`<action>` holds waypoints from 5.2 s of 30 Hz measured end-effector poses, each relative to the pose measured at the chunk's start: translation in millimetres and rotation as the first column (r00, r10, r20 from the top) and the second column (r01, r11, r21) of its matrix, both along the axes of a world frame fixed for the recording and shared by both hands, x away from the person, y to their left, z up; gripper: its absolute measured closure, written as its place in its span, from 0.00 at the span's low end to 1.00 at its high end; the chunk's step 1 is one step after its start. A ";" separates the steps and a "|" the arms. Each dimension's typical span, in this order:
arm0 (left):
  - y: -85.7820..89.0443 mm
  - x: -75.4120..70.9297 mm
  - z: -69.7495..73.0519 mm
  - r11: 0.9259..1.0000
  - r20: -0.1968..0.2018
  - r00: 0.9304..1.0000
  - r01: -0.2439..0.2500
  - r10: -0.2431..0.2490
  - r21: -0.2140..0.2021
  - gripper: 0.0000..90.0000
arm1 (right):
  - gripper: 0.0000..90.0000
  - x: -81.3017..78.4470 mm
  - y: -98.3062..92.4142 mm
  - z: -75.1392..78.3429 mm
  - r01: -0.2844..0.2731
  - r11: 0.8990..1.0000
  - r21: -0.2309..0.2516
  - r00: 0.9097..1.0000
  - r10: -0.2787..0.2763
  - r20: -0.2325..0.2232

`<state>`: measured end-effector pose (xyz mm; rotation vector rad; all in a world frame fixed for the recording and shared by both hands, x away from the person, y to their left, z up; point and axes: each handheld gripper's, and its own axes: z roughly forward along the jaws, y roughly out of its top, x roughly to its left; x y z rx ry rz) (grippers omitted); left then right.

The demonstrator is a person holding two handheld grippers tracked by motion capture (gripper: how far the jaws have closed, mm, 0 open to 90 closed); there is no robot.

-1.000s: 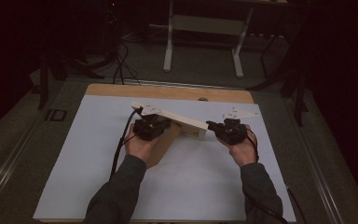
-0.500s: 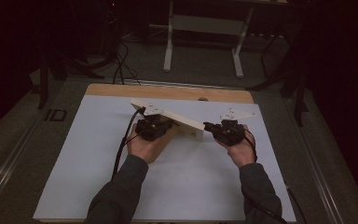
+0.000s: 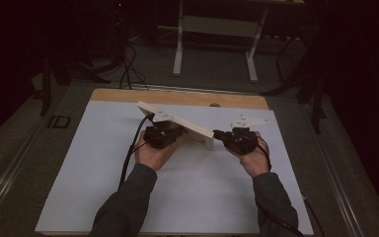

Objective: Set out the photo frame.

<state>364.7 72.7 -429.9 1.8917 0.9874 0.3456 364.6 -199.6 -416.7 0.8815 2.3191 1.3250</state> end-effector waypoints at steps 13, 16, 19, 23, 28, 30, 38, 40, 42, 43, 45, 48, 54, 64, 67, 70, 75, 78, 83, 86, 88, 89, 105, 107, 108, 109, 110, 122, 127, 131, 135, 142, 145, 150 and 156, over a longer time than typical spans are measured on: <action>-1.7 -0.5 0.1 1.000 -0.002 1.000 0.004 -0.004 0.005 1.00 | 1.00 7.9 10.8 3.9 -0.006 0.999 0.044 1.000 0.007 -0.016; -3.0 -0.9 0.0 1.000 0.000 1.000 0.005 -0.005 0.007 1.00 | 1.00 7.1 11.4 3.1 -0.011 0.999 0.050 1.000 0.012 -0.021; -3.6 -1.2 0.3 1.000 0.000 1.000 0.007 -0.007 0.014 1.00 | 1.00 7.2 10.8 2.7 -0.015 0.998 0.055 1.000 0.017 -0.025; -5.2 -1.8 0.4 1.000 0.001 1.000 0.012 -0.012 0.020 1.00 | 1.00 6.4 11.5 3.4 -0.023 0.998 0.053 0.999 0.025 -0.031; -8.4 -3.5 1.0 0.999 0.007 1.000 0.020 -0.020 0.025 1.00 | 1.00 5.2 13.0 4.0 -0.032 0.998 0.061 0.999 0.033 -0.030; -8.7 -3.6 1.2 0.999 0.007 1.000 0.020 -0.021 0.026 1.00 | 1.00 4.3 13.4 3.7 -0.037 0.997 0.069 0.999 0.039 -0.032; -9.3 -4.7 2.8 0.999 0.008 0.999 0.036 -0.036 0.008 1.00 | 1.00 -0.6 14.8 4.2 -0.058 0.995 0.077 0.998 0.061 -0.032; -9.2 -5.6 3.8 0.999 0.010 0.999 0.046 -0.046 0.007 1.00 | 1.00 -1.4 15.1 4.0 -0.062 0.995 0.079 0.997 0.065 -0.032; -10.0 -7.1 4.6 0.998 0.012 0.998 0.056 -0.056 0.010 1.00 | 1.00 -2.2 15.6 4.1 -0.068 0.995 0.079 0.997 0.071 -0.033; -10.4 -7.6 4.9 0.998 0.013 0.998 0.059 -0.059 0.012 1.00 | 1.00 -2.6 16.2 4.2 -0.072 0.994 0.082 0.997 0.075 -0.031; -11.6 -9.3 5.2 0.998 0.019 0.998 0.064 -0.064 0.016 1.00 | 1.00 -3.4 16.9 4.9 -0.078 0.993 0.085 0.996 0.081 -0.031; -12.5 -11.0 5.9 0.998 0.026 0.998 0.063 -0.064 0.022 1.00 | 1.00 -3.9 17.3 5.0 -0.085 0.993 0.085 0.996 0.088 -0.032; -13.5 -9.4 7.3 0.998 0.023 0.997 0.067 -0.068 0.021 1.00 | 1.00 -6.3 18.3 5.8 -0.100 0.991 0.084 0.994 0.103 -0.033; -14.0 -9.3 8.6 0.996 0.025 0.996 0.088 -0.089 0.022 1.00 | 1.00 -10.1 22.4 6.6 -0.136 0.988 0.075 0.990 0.138 -0.016; -13.7 -9.0 8.5 0.994 0.024 0.994 0.105 -0.105 0.024 1.00 | 1.00 -11.2 22.9 7.8 -0.142 0.987 0.076 0.990 0.143 -0.015; -15.0 -10.3 8.9 0.992 0.035 0.992 0.120 -0.121 0.040 1.00 | 1.00 -12.4 24.5 9.0 -0.154 0.985 0.080 0.988 0.156 -0.016; -14.7 -9.1 8.8 0.992 0.033 0.992 0.119 -0.120 0.034 1.00 | 1.00 -14.1 27.3 9.0 -0.170 0.982 0.079 0.985 0.171 -0.013; -14.4 -8.0 8.9 0.992 0.030 0.992 0.122 -0.123 0.035 1.00 | 1.00 -15.4 29.3 8.9 -0.184 0.980 0.075 0.982 0.186 -0.014; -14.5 -8.8 9.0 0.985 0.042 0.985 0.162 -0.165 0.052 1.00 | 1.00 -17.3 32.5 9.3 -0.204 0.977 0.067 0.979 0.206 -0.013; -14.6 -10.2 9.4 0.982 0.048 0.982 0.178 -0.182 0.065 1.00 | 1.00 -17.8 33.8 9.3 -0.208 0.976 0.069 0.978 0.209 -0.015; -13.8 -10.1 9.1 0.981 0.045 0.981 0.184 -0.187 0.064 1.00 | 1.00 -17.7 34.8 8.5 -0.208 0.975 0.072 0.978 0.210 -0.016; -13.4 -10.1 9.1 0.980 0.045 0.981 0.188 -0.191 0.065 1.00 | 1.00 -17.8 35.1 8.2 -0.209 0.975 0.075 0.977 0.211 -0.016; -6.5 -2.8 7.3 0.976 0.018 0.976 0.216 -0.217 0.010 1.00 | 1.00 -23.5 34.9 2.6 -0.249 0.968 0.030 0.968 0.250 -0.032; -5.6 -1.0 6.8 0.976 0.012 0.976 0.219 -0.219 -0.003 1.00 | 1.00 -24.2 34.9 0.5 -0.251 0.968 0.010 0.967 0.251 -0.033; -5.5 -0.3 6.5 0.976 0.010 0.976 0.219 -0.219 -0.011 1.00 | 1.00 -24.4 34.8 -0.5 -0.249 0.969 0.003 0.968 0.249 -0.035; -5.4 0.3 6.3 0.976 0.009 0.976 0.219 -0.219 -0.017 1.00 | 1.00 -24.3 35.0 -1.5 -0.251 0.968 0.004 0.967 0.251 -0.036; -5.0 1.1 6.1 0.975 0.008 0.976 0.219 -0.219 -0.021 1.00 | 1.00 -24.6 35.3 -1.8 -0.251 0.968 0.004 0.967 0.251 -0.038; 2.7 9.3 2.9 0.973 -0.018 0.975 0.221 -0.222 -0.060 1.00 | 1.00 -26.9 52.5 -5.1 -0.284 0.959 0.008 0.958 0.284 -0.038; 8.8 14.1 1.7 0.964 -0.026 0.970 0.235 -0.240 -0.121 1.00 | 1.00 -27.2 59.6 -4.4 -0.281 0.960 0.011 0.959 0.281 -0.034; 12.3 15.4 1.6 0.963 -0.033 0.970 0.234 -0.241 -0.134 1.00 | 1.00 -27.8 64.2 -3.9 -0.283 0.959 0.006 0.959 0.283 -0.030; 14.8 13.4 4.6 0.974 -0.026 0.979 0.198 -0.202 -0.109 0.93 | 1.00 -28.6 65.5 -4.2 -0.275 0.961 -0.021 0.961 0.275 -0.016; 27.0 8.1 15.2 0.977 0.002 0.986 0.164 -0.165 -0.139 0.83 | 0.94 -24.4 51.9 -5.9 -0.225 0.974 -0.017 0.974 0.224 -0.018; 31.2 5.0 20.0 0.978 0.002 0.988 0.156 -0.157 -0.142 0.80 | 0.91 -23.5 45.3 -5.7 -0.208 0.978 -0.015 0.978 0.208 -0.023; 37.4 -3.2 27.4 0.978 0.012 0.991 0.133 -0.133 -0.160 0.70 | 0.84 -21.3 35.0 -8.2 -0.176 0.984 -0.004 0.984 0.176 -0.034; 40.5 -13.3 35.1 0.980 0.037 0.994 0.105 -0.100 -0.170 0.60 | 0.75 -17.4 28.4 -14.0 -0.148 0.989 0.000 0.988 0.148 -0.053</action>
